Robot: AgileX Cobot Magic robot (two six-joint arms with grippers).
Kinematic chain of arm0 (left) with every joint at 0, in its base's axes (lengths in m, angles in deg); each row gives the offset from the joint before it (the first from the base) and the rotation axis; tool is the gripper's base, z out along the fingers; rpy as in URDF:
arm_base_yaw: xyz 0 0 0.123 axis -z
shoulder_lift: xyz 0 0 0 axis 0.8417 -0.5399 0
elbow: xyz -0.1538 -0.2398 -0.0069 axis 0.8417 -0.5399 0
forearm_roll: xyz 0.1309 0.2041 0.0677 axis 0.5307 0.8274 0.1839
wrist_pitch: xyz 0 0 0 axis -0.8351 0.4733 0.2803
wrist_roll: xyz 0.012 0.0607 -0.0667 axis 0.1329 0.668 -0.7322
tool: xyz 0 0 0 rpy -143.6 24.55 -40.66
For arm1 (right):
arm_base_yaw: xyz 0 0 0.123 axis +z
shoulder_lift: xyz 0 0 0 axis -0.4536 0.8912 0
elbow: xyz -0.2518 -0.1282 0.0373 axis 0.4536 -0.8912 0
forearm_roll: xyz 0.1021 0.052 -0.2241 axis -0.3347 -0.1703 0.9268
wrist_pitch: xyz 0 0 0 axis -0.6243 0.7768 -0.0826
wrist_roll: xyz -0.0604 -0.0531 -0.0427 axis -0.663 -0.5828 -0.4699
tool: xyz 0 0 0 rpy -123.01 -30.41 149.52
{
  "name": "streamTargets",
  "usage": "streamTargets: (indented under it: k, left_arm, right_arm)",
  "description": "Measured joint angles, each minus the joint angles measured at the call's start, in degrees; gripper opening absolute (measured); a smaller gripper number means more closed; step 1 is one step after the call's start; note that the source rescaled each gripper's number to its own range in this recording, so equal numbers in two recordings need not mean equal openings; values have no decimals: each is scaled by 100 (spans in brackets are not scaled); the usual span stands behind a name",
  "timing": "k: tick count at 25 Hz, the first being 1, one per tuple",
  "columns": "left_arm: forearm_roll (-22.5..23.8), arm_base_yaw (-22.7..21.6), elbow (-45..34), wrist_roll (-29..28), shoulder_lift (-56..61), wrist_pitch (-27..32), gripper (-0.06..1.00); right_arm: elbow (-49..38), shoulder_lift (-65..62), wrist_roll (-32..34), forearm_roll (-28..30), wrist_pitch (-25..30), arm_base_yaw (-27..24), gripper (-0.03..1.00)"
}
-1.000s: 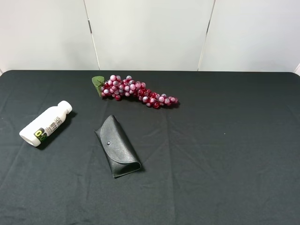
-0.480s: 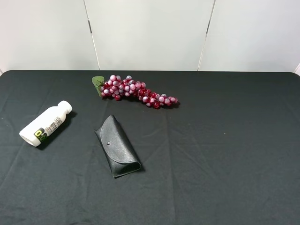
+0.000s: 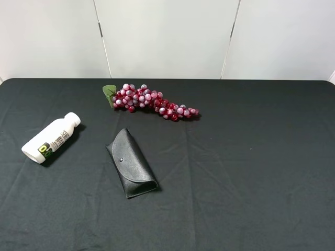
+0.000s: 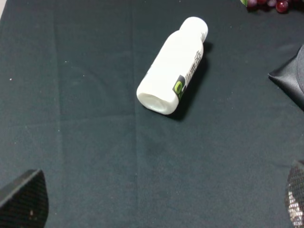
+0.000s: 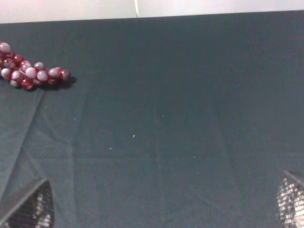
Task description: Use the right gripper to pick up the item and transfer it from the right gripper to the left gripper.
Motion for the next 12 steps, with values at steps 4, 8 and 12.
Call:
streamTargets:
  k: [4,8,12]
  left_arm:
    - [-2,0,0,0,0,-6,100]
    - [-2,0,0,0,0,-6,100]
    - [-2,0,0,0,0,-6,100]
  right_arm:
    - [0,0,0,0,0,0,100]
    - [0,0,0,0,0,0,100]
    - [0,0,0,0,0,0,100]
